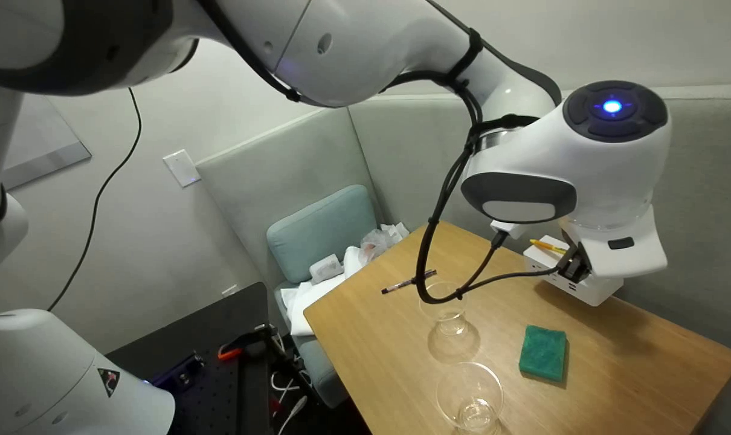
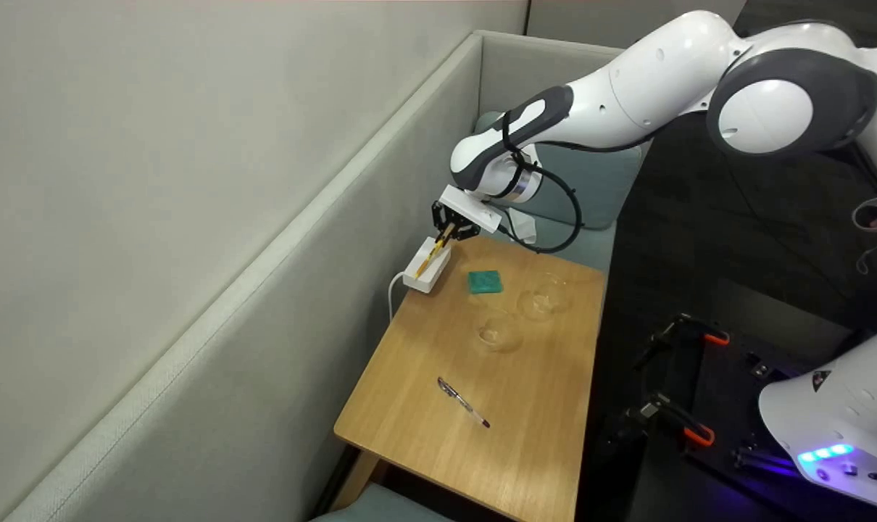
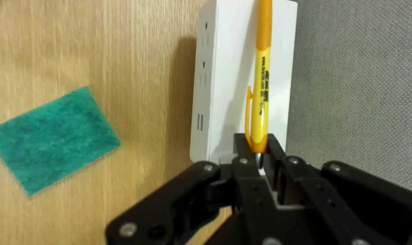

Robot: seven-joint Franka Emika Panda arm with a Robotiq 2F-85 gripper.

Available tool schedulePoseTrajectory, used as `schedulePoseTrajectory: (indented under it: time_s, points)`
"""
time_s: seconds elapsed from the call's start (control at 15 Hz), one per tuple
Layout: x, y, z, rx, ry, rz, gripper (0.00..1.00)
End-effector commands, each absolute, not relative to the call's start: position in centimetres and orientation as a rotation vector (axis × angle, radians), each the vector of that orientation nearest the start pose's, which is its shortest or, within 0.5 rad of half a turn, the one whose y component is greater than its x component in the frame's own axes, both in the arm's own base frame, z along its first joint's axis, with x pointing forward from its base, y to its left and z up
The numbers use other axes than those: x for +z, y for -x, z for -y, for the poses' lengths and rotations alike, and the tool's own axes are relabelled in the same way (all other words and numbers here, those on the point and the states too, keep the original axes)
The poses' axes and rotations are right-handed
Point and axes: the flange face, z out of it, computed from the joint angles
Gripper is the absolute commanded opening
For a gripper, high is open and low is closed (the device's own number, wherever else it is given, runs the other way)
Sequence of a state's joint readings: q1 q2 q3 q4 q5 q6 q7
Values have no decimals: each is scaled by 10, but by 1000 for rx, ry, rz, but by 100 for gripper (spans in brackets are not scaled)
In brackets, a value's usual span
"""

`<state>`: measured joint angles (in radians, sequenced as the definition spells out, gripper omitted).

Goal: Remove the pens from the cups then stack the cups together

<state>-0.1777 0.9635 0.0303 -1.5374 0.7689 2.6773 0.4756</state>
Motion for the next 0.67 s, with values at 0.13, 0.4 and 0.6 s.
schedulePoseTrajectory:
  time_s: [0.13, 0.4, 0.6]
  points:
    - [86, -699, 125, -127, 2134, -1646, 4]
    - [87, -697, 126, -116, 2136, -1643, 54]
    - [102, -685, 126, -114, 2129, -1627, 77]
